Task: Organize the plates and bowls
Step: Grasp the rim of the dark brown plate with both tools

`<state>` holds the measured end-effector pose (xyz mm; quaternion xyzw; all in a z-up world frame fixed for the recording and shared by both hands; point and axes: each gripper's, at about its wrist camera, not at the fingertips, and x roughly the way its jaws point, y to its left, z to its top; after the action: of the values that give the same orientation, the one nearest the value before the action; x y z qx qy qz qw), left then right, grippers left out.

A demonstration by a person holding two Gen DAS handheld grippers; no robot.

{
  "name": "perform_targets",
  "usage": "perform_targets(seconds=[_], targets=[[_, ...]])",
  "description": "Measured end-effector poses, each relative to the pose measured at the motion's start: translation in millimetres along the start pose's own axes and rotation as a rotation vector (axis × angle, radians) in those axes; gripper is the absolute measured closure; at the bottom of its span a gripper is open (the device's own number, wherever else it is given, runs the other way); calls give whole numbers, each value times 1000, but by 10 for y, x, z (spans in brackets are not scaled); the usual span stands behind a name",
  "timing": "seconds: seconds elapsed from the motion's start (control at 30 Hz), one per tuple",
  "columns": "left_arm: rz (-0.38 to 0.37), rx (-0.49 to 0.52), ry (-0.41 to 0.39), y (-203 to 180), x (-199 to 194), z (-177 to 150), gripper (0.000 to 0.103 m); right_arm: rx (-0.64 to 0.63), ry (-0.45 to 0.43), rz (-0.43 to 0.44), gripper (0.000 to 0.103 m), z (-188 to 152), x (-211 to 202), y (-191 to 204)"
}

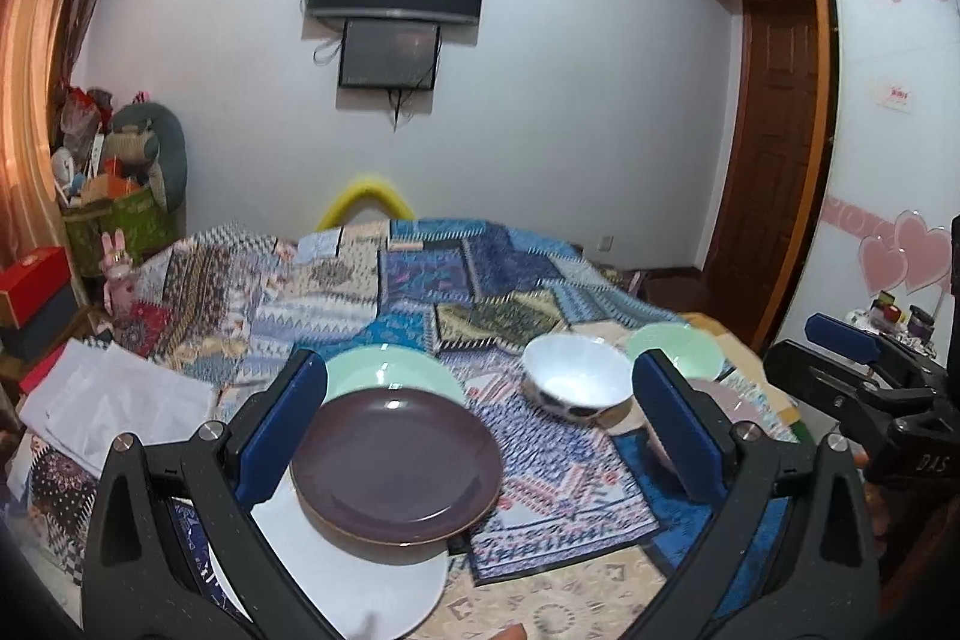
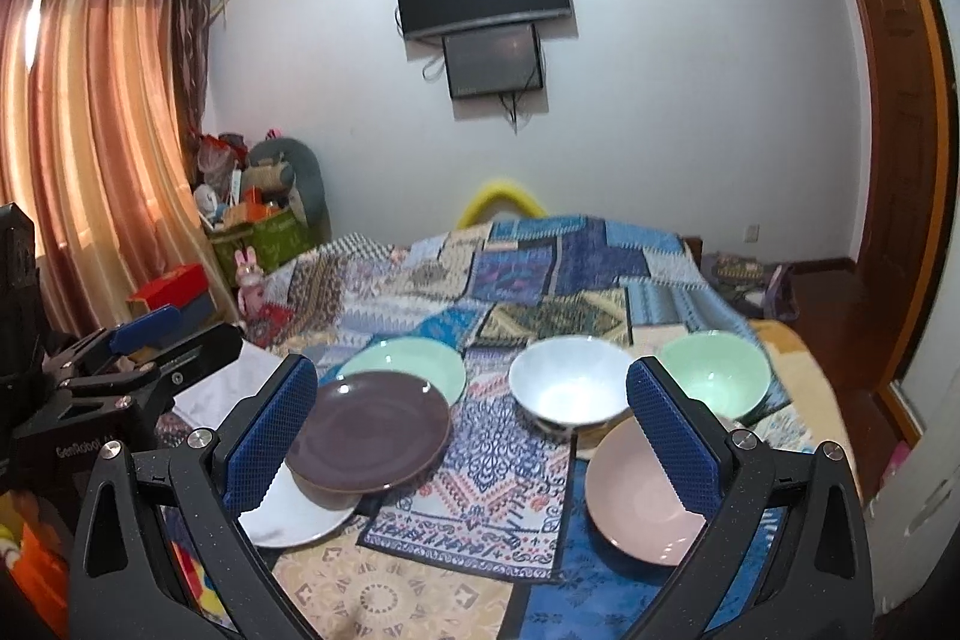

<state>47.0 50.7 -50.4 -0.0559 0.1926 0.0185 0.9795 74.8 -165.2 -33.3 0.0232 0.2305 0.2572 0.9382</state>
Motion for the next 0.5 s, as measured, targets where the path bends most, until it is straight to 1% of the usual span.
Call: perform_targets(seconds=[0.03,0.1,0.23,0.27,0.3,0.37,0.43,0.5], targets=[[-2,-7,25,73,80,-34,0,5,19,4,0,-32,67,1],[-18,-14,48,173,166,-83,0,17,46,9,0,-74,164,-10],[-13,-4,96,364,366,-214,0,24,118,18,0,-149,410,10],[-7,1,107,405,416,-240,2,25,132,20,0,-156,468,17],[-7,2,126,464,492,-267,7,26,145,22,1,-174,530,34],[-1,-4,165,564,607,-309,16,24,170,26,5,-204,647,74],[6,-21,196,688,730,-357,17,14,203,32,11,-236,767,121],[-5,-44,223,836,842,-402,26,10,225,34,15,-273,877,153]])
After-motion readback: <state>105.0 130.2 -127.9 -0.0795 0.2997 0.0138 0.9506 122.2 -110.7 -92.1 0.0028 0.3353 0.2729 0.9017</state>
